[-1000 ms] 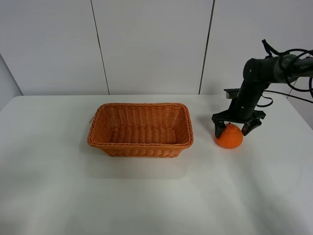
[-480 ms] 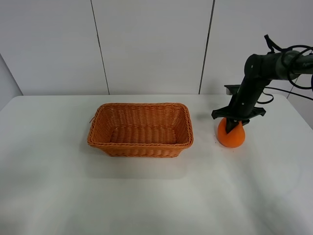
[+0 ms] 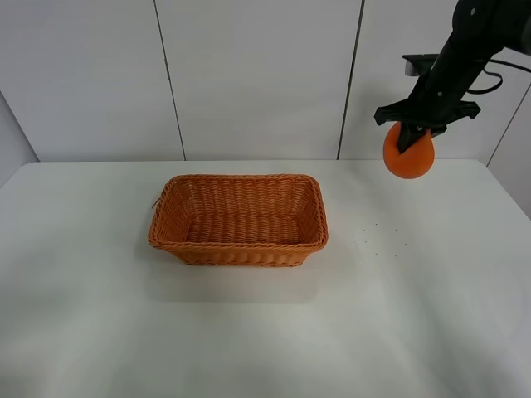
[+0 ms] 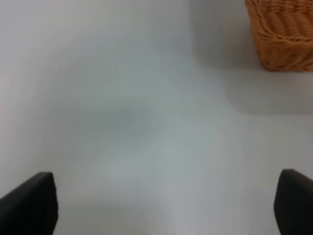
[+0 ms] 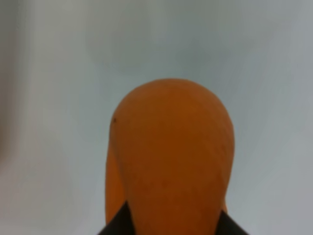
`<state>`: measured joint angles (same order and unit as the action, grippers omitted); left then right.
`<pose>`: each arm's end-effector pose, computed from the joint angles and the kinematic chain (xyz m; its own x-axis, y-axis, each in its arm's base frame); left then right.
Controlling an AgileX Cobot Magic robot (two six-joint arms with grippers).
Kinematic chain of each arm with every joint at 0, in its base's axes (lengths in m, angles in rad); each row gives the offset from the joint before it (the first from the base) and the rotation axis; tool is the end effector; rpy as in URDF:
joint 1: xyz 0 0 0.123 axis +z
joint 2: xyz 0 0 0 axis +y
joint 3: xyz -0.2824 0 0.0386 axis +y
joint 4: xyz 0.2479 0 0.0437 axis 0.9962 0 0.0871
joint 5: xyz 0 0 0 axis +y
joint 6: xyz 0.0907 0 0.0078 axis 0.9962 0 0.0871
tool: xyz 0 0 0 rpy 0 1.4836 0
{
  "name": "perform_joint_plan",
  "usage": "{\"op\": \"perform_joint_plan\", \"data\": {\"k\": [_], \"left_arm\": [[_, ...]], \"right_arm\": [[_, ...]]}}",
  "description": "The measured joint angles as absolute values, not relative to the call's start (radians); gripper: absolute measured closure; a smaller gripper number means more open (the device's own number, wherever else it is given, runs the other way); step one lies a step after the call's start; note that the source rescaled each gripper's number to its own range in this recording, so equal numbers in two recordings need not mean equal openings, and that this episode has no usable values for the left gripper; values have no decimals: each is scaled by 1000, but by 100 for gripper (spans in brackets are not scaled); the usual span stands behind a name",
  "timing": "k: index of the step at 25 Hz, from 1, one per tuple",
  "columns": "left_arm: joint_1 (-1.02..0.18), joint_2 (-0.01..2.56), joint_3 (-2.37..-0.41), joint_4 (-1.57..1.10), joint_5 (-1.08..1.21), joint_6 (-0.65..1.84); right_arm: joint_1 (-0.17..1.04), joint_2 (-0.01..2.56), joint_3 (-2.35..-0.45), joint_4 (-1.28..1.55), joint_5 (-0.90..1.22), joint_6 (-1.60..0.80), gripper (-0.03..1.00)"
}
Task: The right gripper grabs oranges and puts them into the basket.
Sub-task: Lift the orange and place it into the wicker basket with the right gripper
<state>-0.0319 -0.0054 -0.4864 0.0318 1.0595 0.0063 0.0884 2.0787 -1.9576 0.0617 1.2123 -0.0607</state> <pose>-0.0040 0.0027 0.2735 -0.4615 0.0366 -0.8864 0.0174 0.9993 0.0322 0.4491 0.0451 0.2783 -0.9390 -0.1223 -0.3214 -0.1433 0.9888 0.0422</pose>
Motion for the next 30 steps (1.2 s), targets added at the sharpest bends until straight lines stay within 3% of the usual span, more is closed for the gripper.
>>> {"op": "perform_joint_plan", "data": {"k": [4,12,18,30], "left_arm": [[-32,-5,-486,32,1060,6],[-32,-5,-486,32,1060,6],[-32,-5,-486,32,1060,6],[-32,-5,-486,32,1060,6]], "right_arm": [[138,2079,-2008,54,1219,-55,96],[393,2079,-2017,60,1215,-33,96],[550,2115,-2021,60,1083,-18,96],[612,2376,-2022,63,879,-16,96]]}}
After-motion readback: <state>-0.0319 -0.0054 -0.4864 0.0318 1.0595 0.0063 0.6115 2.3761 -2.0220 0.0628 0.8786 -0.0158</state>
